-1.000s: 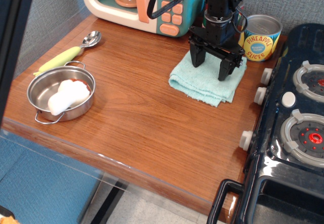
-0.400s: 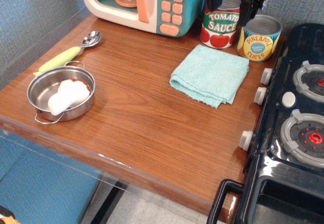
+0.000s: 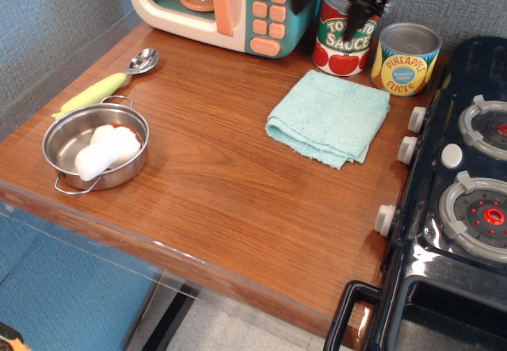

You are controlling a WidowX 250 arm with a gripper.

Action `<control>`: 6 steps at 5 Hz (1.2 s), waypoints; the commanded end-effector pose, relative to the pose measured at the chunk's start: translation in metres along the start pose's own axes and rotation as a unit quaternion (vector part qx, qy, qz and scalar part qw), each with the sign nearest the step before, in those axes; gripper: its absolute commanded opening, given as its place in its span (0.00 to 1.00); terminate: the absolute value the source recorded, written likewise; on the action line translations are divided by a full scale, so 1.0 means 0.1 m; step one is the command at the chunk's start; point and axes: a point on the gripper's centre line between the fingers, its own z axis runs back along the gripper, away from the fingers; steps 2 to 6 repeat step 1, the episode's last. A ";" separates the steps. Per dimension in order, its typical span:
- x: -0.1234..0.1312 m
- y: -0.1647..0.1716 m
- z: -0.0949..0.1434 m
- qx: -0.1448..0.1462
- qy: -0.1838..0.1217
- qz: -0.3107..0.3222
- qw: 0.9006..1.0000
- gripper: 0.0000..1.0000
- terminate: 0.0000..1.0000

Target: Place blue cloth to front of cans.

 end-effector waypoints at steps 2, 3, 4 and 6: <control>0.09 0.00 0.33 0.007 -0.043 0.001 0.999 1.00 1.00; 0.09 0.00 0.33 0.007 -0.043 0.001 0.999 1.00 1.00; 0.09 0.00 0.33 0.007 -0.043 0.001 0.999 1.00 1.00; 0.09 0.00 0.33 0.007 -0.043 0.001 0.999 1.00 1.00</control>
